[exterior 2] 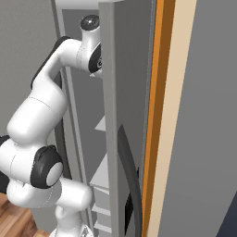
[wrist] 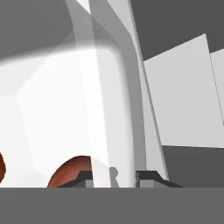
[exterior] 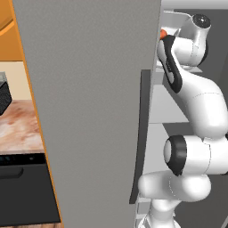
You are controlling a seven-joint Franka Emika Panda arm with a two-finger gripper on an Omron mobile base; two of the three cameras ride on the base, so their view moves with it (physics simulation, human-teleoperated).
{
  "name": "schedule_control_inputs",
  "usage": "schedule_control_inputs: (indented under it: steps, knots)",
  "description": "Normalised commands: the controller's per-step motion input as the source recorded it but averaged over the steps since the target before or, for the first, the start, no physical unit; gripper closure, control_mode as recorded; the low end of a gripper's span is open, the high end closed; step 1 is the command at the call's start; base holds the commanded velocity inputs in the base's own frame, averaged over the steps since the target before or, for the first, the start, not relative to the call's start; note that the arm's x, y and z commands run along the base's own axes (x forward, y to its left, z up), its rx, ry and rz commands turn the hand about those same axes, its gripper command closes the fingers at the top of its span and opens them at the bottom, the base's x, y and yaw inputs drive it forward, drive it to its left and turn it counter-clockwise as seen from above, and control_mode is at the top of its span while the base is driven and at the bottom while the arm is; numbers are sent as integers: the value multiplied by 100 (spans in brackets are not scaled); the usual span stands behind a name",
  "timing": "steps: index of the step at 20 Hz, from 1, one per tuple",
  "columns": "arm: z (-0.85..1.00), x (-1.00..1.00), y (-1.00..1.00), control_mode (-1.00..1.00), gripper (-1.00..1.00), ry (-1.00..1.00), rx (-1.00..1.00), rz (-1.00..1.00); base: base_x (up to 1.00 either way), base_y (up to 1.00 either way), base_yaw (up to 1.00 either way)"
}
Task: Take the squash and onion out of the freezer and place them in the tupperware container on the counter. Then put the tupperware containing the vegetables back in the freezer.
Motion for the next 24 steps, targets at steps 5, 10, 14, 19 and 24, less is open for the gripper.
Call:
schedule_control_inputs:
  steps: [5, 10, 14, 19, 24]
  knots:
    - [18, 33, -13, -100, 100, -1, 0, 9, 0, 0, 0]
    - [2, 38, -13, -100, 100, 0, 0, 6, 0, 0, 0]
    - [0, 28, 0, -100, -100, 0, 0, 1, 0, 0, 0]
    - [0, 7, 0, -100, -100, -7, 0, 0, 0, 0, 0]
    - [13, -5, 0, -100, -100, -23, -1, 0, 0, 0, 0]
